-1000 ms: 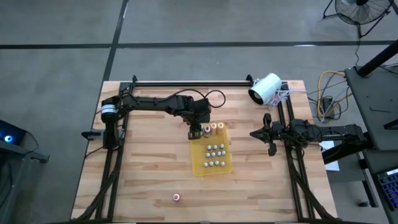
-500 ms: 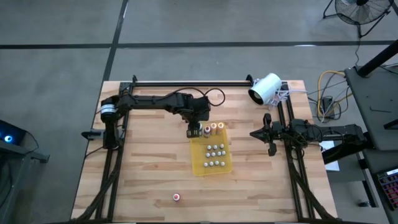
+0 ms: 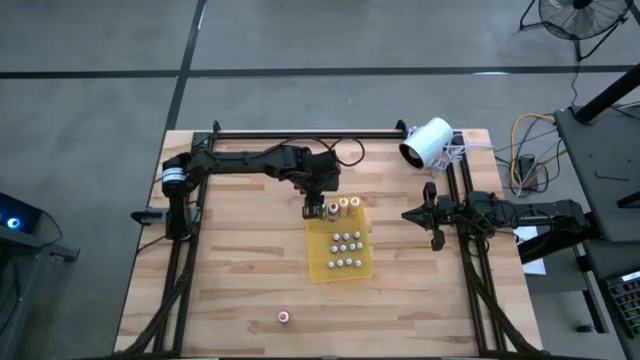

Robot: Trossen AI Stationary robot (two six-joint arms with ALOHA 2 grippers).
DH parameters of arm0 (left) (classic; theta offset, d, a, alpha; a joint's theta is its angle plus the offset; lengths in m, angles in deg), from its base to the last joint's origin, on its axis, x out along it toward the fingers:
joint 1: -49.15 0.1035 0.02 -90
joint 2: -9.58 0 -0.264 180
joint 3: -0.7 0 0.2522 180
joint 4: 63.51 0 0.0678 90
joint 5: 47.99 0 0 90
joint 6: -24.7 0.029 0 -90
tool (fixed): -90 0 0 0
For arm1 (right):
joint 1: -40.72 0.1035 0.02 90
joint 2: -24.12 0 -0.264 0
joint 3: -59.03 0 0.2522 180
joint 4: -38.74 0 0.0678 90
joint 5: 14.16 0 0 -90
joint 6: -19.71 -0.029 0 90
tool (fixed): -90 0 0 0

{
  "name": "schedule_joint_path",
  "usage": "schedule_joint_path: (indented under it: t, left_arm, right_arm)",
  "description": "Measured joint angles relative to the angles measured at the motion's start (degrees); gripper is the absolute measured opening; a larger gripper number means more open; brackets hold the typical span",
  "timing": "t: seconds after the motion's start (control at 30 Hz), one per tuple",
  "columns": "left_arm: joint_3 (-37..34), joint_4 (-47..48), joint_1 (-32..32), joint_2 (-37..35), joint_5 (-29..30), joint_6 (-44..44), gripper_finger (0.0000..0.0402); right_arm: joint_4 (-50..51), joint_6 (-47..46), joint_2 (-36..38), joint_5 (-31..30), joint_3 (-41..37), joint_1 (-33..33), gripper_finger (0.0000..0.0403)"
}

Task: Pick & Place food coloring
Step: Put the large green food coloring bottle into the yellow bin, then put the large orange food coloring bottle into the yellow bin

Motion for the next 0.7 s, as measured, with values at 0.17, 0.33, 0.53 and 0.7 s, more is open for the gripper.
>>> schedule_joint_path:
  t: [0.17,0.33,0.53,0.7]
  left_arm:
    - [3.9,3.4,0.0,0.0,0.0,0.2,0.0126]
    - [8.2,7.1,0.0,-0.1,0.0,1.1,0.0126]
    - [12.5,12.7,-0.4,-0.1,0.0,0.3,0.0126]
    - [15.3,19.4,-2.5,-0.1,-0.7,-1.6,0.0126]
  right_arm:
    - [0.0,0.0,0.0,0.0,0.0,0.0,0.0013]
    - [0.0,0.0,0.0,0.0,0.0,0.0,0.0013]
    - [0.0,0.0,0.0,0.0,0.0,0.0,0.0013]
    - [0.0,0.0,0.0,0.0,0.0,0.0,0.0013]
